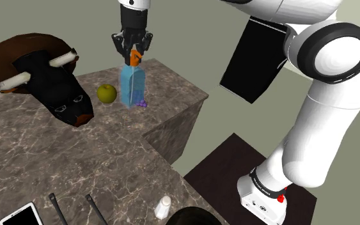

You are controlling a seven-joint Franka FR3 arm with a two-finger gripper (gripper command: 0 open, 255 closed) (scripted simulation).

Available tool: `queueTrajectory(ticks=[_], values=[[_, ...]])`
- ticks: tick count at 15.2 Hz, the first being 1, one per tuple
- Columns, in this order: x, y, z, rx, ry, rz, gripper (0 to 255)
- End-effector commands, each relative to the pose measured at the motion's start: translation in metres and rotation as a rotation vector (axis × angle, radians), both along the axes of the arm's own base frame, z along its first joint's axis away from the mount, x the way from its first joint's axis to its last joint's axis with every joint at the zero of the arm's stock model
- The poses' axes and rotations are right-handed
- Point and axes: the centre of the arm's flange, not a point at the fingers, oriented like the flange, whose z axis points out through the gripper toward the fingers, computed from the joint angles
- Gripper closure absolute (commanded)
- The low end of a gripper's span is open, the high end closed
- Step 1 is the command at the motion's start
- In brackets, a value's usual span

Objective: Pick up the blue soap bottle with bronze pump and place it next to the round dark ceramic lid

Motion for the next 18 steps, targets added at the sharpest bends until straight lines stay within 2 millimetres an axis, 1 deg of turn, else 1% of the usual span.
queueTrajectory(ticks=[1,2,18], values=[[0.0,-0.001,0.011,0.0,0.0,0.0,255],[0.0,-0.001,0.013,0.0,0.0,0.0,255],[-0.17,0.116,0.058,0.0,0.0,0.0,255]])
